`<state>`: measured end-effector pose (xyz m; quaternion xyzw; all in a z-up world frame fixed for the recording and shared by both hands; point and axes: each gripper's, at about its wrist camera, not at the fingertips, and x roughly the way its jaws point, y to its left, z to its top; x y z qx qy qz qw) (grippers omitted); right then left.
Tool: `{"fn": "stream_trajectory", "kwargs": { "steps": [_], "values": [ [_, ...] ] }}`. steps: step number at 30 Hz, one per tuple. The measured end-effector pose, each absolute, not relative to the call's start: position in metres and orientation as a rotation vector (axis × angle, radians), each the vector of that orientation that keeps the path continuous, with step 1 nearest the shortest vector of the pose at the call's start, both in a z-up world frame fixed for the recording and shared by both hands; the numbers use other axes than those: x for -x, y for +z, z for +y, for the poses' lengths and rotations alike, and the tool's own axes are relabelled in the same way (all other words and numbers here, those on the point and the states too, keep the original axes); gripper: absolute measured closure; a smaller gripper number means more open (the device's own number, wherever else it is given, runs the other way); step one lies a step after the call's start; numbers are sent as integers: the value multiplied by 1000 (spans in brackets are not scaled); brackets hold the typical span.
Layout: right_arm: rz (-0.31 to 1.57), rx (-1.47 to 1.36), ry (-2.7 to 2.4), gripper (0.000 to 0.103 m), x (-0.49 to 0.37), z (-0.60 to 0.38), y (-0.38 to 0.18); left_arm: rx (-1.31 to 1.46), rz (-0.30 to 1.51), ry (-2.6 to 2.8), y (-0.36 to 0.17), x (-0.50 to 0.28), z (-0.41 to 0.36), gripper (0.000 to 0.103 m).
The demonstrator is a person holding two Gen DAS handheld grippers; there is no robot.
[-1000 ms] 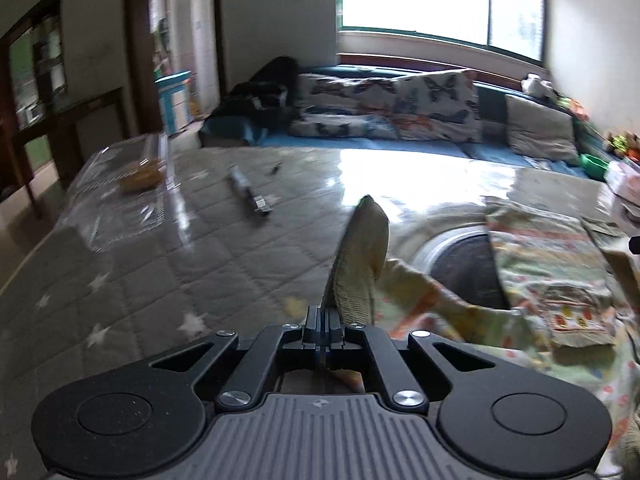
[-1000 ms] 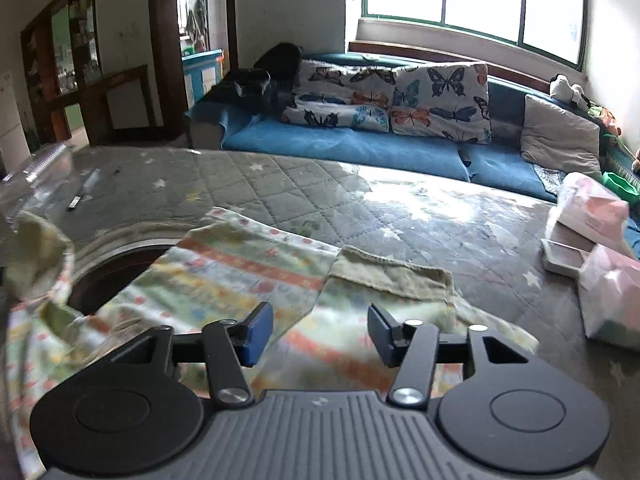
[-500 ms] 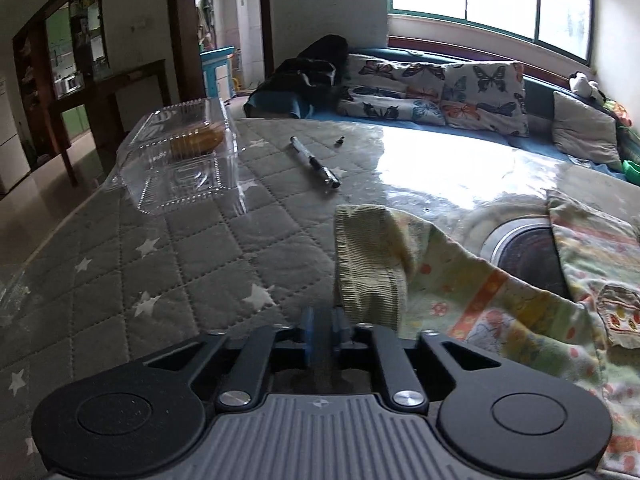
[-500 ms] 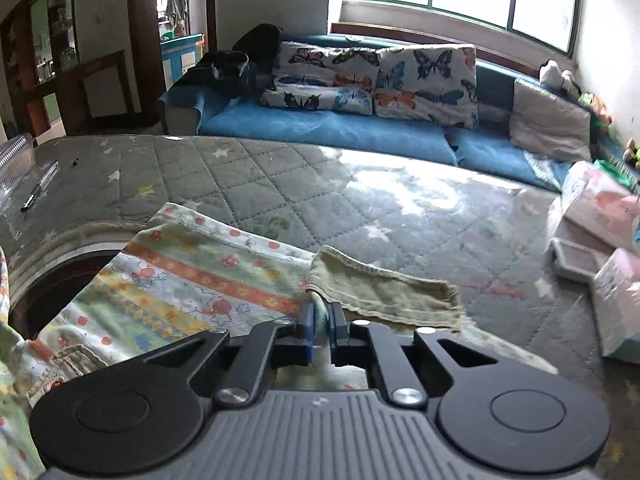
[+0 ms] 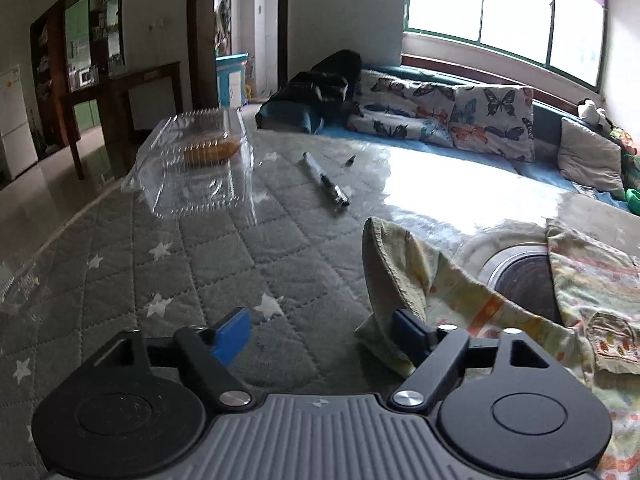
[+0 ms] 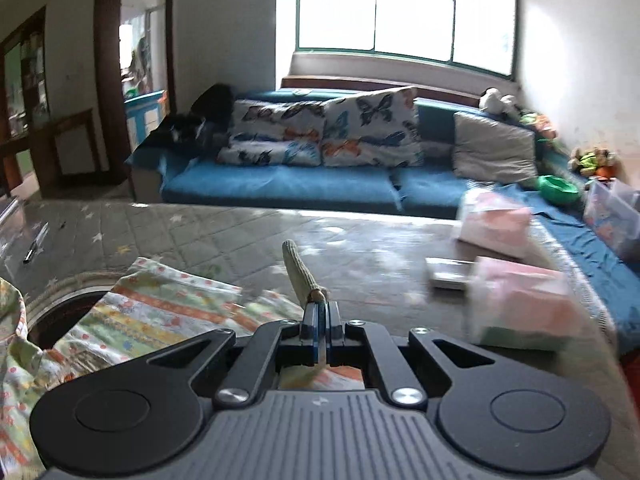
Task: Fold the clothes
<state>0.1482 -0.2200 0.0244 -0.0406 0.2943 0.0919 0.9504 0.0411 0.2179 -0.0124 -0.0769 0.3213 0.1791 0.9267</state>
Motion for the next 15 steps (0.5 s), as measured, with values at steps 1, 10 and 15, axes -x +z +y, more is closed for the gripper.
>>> {"fn": "stream_trajectory", "kwargs": {
  "steps": [1,10,15],
  "values": [
    [591,82,175,101,-141,-227,27,155,651,362,-11,-40,217,11],
    [608,77,-7,100,-70,-304,22,124,611,330,0,-33,208,0],
    [684,44,-122,99,-44,-336,-1,125,623,310,0,-33,203,0]
  ]
}}
